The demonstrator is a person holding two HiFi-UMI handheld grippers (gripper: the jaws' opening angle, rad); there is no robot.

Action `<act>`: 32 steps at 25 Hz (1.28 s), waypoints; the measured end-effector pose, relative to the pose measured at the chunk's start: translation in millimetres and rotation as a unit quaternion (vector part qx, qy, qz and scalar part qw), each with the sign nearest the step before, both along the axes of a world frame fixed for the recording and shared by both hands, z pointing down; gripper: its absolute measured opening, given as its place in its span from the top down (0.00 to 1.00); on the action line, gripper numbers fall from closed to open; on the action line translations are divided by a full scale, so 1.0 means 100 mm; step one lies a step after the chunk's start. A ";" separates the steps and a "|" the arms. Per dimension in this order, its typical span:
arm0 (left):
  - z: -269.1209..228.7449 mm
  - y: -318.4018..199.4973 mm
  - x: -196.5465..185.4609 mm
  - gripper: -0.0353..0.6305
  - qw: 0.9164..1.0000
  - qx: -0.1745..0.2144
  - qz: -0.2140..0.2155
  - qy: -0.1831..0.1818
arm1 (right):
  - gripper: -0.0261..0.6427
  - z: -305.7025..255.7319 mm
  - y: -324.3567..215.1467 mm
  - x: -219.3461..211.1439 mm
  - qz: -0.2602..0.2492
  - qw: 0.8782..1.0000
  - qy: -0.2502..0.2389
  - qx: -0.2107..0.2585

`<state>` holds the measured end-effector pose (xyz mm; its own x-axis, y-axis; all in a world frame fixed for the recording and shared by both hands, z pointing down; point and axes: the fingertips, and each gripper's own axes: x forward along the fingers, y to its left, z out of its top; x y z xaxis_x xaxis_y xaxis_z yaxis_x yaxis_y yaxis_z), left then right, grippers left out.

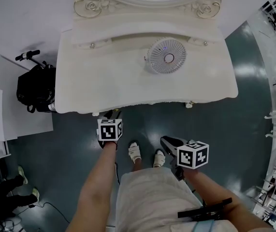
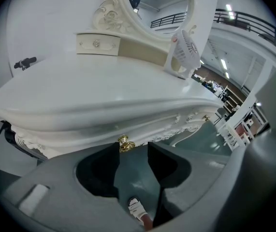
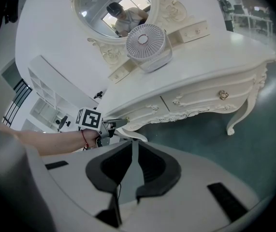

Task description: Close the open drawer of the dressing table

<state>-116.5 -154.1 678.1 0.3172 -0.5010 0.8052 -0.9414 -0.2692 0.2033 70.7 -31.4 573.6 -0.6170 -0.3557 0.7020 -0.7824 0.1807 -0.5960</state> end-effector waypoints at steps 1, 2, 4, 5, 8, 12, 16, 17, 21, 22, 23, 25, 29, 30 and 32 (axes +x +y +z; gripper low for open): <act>-0.03 0.01 0.01 0.70 1.000 0.002 0.001 -0.001 | 0.89 -0.01 0.00 0.01 0.001 1.000 -0.001 0.002; -0.06 0.03 0.02 0.70 1.000 0.003 0.002 -0.003 | 0.89 -0.03 0.01 0.01 0.001 1.000 -0.002 0.004; -0.13 0.05 0.05 0.70 1.000 0.005 0.001 -0.004 | 0.89 -0.06 0.01 0.03 0.002 1.000 -0.003 0.007; -0.16 0.07 0.07 0.70 1.000 0.007 0.000 -0.003 | 0.89 -0.07 0.02 0.04 0.003 1.000 -0.004 0.009; -0.26 0.12 0.12 0.70 1.000 0.009 -0.002 -0.002 | 0.89 -0.13 0.04 0.08 0.003 1.000 -0.008 0.015; -0.39 0.20 0.18 0.70 1.000 0.014 -0.007 0.000 | 0.89 -0.23 0.06 0.12 0.005 1.000 -0.014 0.025; -0.54 0.29 0.25 0.70 1.000 0.019 -0.009 0.004 | 0.89 -0.32 0.13 0.19 0.005 0.999 -0.019 0.032; -0.58 0.31 0.27 0.70 1.000 0.021 -0.009 0.005 | 0.89 -0.34 0.14 0.20 0.005 0.999 -0.020 0.034; -0.73 0.43 0.38 0.70 0.999 0.030 -0.006 0.013 | 0.89 -0.42 0.23 0.26 0.005 0.999 -0.022 0.039; -0.76 0.47 0.42 0.70 0.999 0.031 -0.004 0.015 | 0.89 -0.43 0.25 0.28 0.004 0.999 -0.022 0.040; -0.79 0.52 0.46 0.70 0.999 0.033 -0.002 0.016 | 0.89 -0.45 0.28 0.29 0.004 0.999 -0.023 0.042; -0.85 0.61 0.56 0.70 0.999 0.035 0.000 0.023 | 0.89 -0.49 0.32 0.32 0.005 0.999 -0.027 0.044; -0.96 0.80 0.77 0.70 0.999 0.036 0.005 0.039 | 0.89 -0.54 0.40 0.43 0.007 0.998 -0.026 0.050; -0.98 0.84 0.82 0.70 0.998 0.036 0.007 0.044 | 0.89 -0.55 0.42 0.46 0.008 0.998 -0.026 0.051; -1.03 0.95 0.94 0.70 0.998 0.035 0.010 0.053 | 0.89 -0.58 0.48 0.52 0.011 0.998 -0.028 0.052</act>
<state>-22.5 -58.7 574.9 0.4096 -0.5480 0.7293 -0.9097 -0.3054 0.2814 122.3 16.3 515.9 -0.6451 -0.4383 0.6260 -0.7532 0.2265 -0.6176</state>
